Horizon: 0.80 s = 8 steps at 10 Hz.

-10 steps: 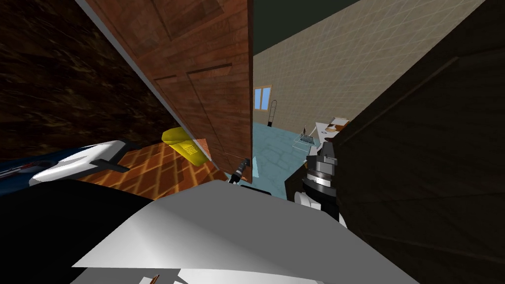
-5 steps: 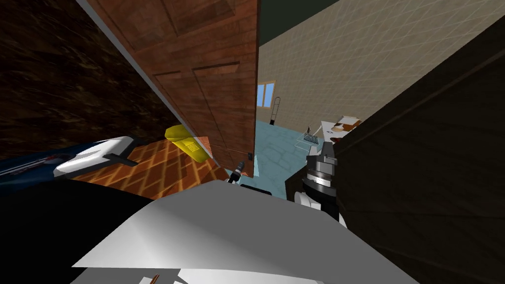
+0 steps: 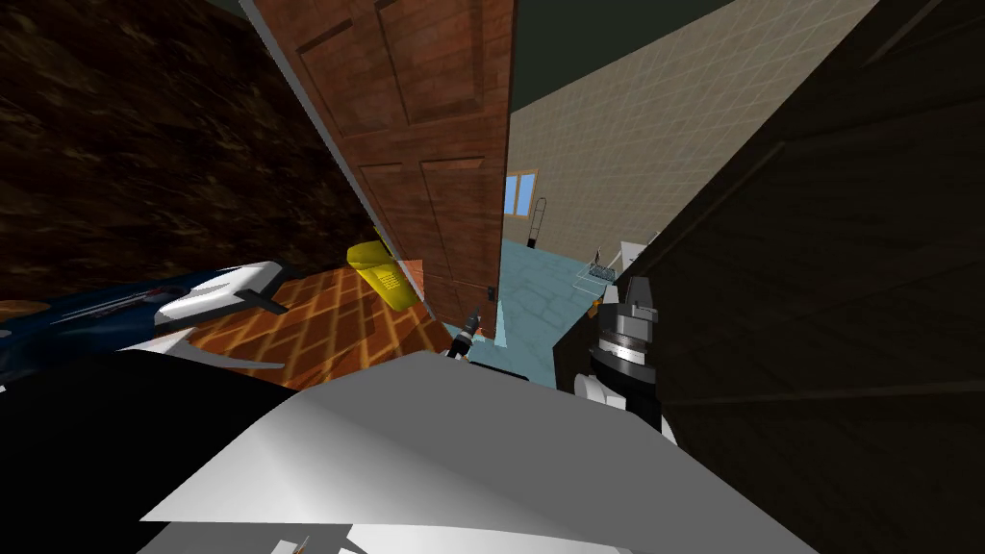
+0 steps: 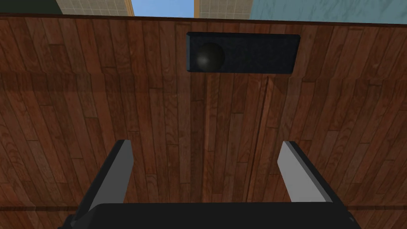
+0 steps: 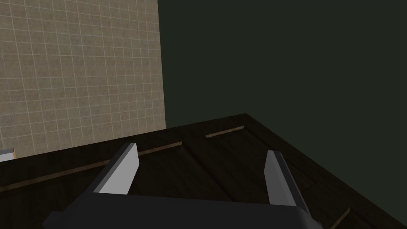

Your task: Push the door open

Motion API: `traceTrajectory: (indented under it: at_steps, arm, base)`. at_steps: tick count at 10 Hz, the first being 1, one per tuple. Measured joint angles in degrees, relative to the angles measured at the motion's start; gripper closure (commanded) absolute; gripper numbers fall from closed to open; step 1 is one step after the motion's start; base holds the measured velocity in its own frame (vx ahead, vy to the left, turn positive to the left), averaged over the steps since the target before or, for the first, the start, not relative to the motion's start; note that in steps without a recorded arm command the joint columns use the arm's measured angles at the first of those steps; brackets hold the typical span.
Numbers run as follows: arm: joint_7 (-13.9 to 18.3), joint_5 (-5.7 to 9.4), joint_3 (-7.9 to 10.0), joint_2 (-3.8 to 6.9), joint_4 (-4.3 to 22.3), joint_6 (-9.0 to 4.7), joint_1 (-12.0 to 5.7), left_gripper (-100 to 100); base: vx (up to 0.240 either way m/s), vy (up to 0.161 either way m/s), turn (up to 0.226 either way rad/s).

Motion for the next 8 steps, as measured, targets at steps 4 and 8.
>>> traceTrajectory:
  at_steps: [4,8]
  arm:
    - [-0.2,0.14,0.41,0.66,0.7,-0.68,-0.24,-100]
    - [-0.5,0.32,0.94,0.58,1.4,-1.42,-0.53,-100]
  base:
    - [0.191,-0.019,-0.019]
    - [0.217,-0.028,-0.027]
